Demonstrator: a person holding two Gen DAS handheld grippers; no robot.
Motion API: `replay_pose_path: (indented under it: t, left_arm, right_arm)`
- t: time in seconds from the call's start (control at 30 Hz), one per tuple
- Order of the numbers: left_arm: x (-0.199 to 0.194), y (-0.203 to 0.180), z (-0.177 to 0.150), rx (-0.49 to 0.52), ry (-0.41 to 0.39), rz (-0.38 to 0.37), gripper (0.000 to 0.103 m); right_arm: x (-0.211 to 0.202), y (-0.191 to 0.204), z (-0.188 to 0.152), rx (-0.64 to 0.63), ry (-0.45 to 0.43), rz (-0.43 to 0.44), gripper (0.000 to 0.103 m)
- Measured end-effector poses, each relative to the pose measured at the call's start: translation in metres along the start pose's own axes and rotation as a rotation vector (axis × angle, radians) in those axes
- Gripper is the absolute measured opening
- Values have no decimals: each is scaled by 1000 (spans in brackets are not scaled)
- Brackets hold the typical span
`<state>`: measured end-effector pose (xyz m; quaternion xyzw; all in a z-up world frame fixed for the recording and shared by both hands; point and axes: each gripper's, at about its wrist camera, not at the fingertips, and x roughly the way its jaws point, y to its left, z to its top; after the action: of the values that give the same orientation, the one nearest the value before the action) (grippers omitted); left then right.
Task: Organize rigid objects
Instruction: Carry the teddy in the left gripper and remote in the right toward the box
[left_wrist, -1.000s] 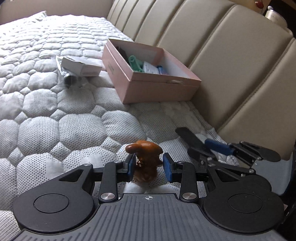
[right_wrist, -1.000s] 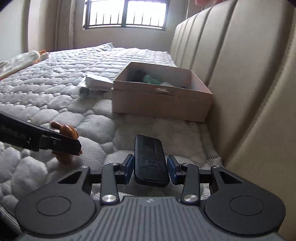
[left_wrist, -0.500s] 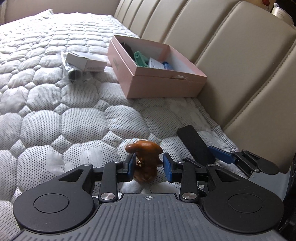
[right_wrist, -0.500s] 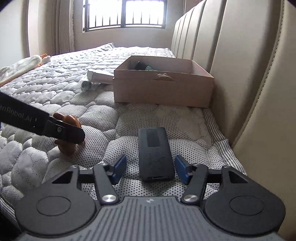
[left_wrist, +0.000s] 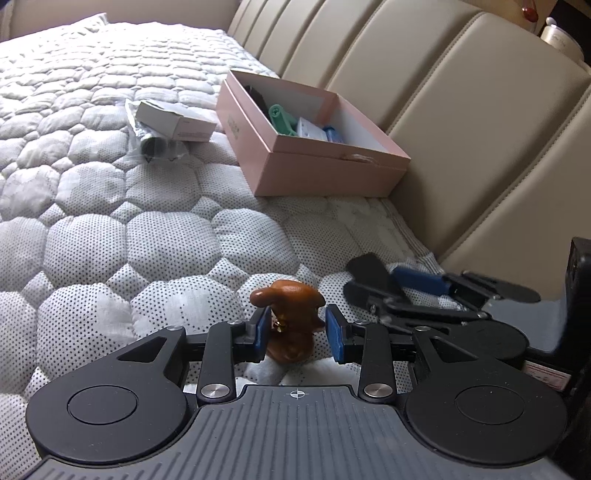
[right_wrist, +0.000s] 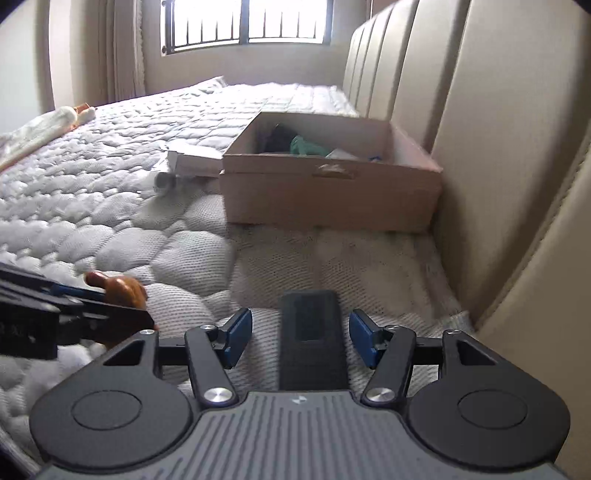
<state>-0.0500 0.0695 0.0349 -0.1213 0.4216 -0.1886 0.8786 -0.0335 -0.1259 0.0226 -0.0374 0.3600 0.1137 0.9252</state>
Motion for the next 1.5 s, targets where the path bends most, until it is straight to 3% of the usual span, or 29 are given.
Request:
replay_pose_path:
  t: [0.17,0.4,0.77,0.97,1.2,1.23,1.3,1.5]
  left_arm:
    - [-1,5,1,-15,-1,-13,36]
    - [-8,14,0,-45,-19,-19,36]
    - [-16,12,0,-51,-27,18,36]
    - [-15,12,-1,-43,-20,4,34]
    - [-17,12,-2,-42,-20,3,34]
    - [-17,12,-3,-41,-20,2,34]
    - [-16,12,-4,-36,-18,3,34]
    - [-14,2,-11,44,-22,20,34]
  right_arm:
    - [-7,0,-3,48,11,112,59]
    - [-16,2,-7,-17,-15,31,59]
    - [-41,-21,-7,-35,-67,67,59]
    - [-28,0,-5,-116,-54,57,59]
    - [-1,4,-7,-115,33,79,59]
    - [-1,5,-9,-116,30,76,57]
    - [-5,5,-11,-118,25,85,41]
    - [-31,4,-10,-138,-20,79,38]
